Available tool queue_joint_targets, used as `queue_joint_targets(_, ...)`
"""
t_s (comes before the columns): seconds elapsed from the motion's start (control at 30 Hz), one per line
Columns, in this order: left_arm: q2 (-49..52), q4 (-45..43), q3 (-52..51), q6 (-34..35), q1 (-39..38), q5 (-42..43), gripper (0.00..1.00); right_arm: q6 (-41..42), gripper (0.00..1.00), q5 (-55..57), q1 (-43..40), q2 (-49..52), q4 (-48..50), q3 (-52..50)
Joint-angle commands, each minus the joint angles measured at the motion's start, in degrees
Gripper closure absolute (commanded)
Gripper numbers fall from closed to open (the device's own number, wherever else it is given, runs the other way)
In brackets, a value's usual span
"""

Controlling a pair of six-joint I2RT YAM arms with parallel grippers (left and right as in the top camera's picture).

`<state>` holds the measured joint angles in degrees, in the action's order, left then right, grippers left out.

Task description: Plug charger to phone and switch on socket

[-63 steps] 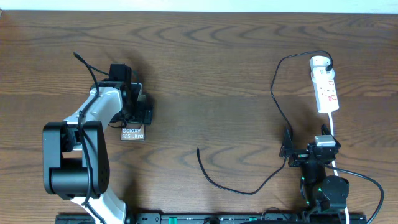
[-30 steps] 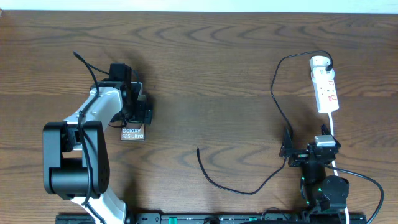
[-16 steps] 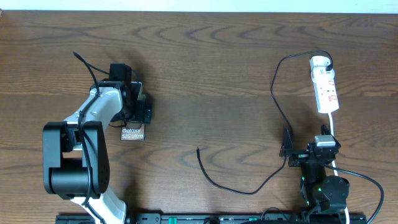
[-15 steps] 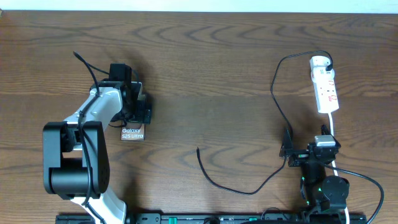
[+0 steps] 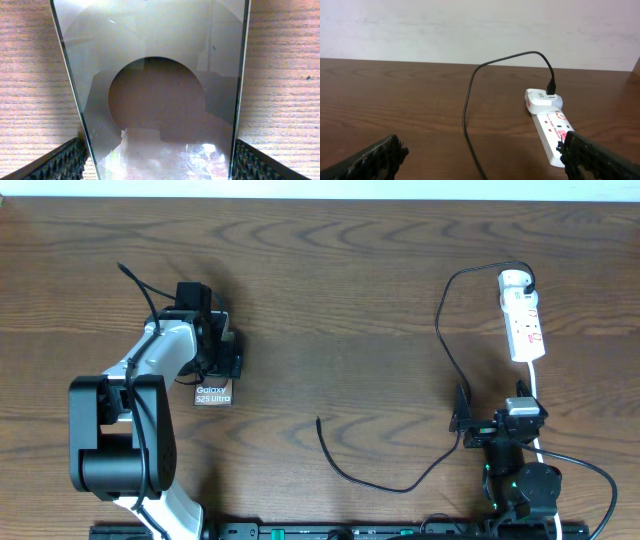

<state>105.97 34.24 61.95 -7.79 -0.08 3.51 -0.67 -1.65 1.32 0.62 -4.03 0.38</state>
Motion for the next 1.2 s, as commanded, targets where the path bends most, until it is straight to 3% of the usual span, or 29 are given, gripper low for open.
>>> queue_joint_targets(0.0, 1.5, 0.4, -1.9, -0.8, 0.1, -1.6, 0.13, -0.5, 0.01, 0.0, 0.3, -0.3, -0.2, -0.1)
queue_joint_targets(1.17, 1.5, 1.0, -1.9, -0.8, 0.1, -1.6, 0.24, -0.5, 0.01, 0.0, 0.3, -0.3, -0.2, -0.1)
